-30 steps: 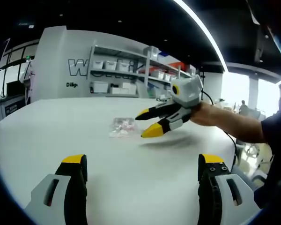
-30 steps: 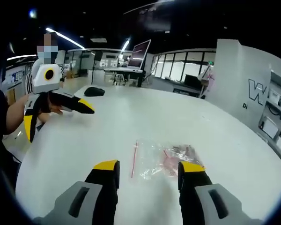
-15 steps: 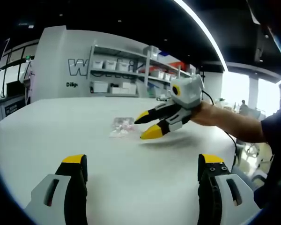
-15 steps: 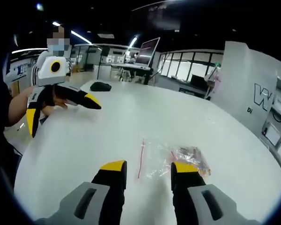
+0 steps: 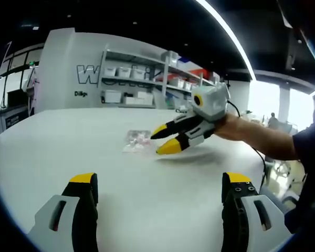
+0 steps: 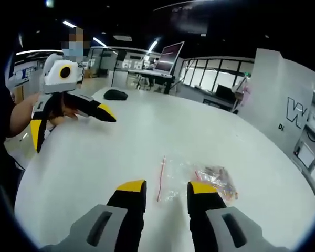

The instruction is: Open the resealable bag by pulling the two sides of the seal apart until the entire bag opening is separated and visibly accessible.

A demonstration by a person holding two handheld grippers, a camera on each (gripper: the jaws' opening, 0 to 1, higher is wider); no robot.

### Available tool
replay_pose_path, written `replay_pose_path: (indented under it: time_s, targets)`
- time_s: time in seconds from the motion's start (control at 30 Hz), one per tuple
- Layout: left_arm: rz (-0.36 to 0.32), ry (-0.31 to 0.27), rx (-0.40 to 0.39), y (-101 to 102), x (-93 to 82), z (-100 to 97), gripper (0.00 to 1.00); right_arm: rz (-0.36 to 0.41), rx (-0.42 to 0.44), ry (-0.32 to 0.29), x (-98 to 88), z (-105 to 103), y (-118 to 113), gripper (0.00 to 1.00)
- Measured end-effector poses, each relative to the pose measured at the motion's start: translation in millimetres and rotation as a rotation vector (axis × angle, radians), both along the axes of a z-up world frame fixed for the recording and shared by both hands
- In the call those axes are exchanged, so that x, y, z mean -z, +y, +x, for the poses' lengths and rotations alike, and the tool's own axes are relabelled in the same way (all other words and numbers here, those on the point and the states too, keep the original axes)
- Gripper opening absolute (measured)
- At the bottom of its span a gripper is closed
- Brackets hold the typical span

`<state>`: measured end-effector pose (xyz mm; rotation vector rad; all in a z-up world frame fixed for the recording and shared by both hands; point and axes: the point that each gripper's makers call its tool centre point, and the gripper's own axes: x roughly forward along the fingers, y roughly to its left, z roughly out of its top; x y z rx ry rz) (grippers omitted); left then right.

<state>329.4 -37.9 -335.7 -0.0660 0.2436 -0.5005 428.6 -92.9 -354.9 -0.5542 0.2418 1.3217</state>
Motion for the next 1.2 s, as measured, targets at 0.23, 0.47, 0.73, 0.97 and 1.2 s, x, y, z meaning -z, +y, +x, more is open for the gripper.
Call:
replay_pose_path:
  time_s: [0.23,0.47,0.73,0.97,1.2]
  targets:
    - [0.003,0.001,-0.003,-0.4,0.9,-2.8,0.98,-0.010,-0.007,-0.002,2.0,0.7,0.6,0.25]
    - [0.003,0.001,-0.006,1.4,1.5,-3.3,0.98,-0.012,-0.005,-0.013,0.7,2.9,0.9,0.20]
    - [0.001,0.000,-0.005,0.7,1.6,-3.0,0.98,-0.030,-0.015,0.005,8.3,0.1,1.0,0.17]
    - [0.002,0.001,-0.004,1.4,2.0,-2.5,0.98,-0.022,-0.012,0.015,9.0,3.2,-0.2,0.07]
    - [0.003,0.004,-0.004,1.9,2.7,-1.3,0.97,-0.013,-0.007,0.021,7.8,4.5,-2.2,0.03]
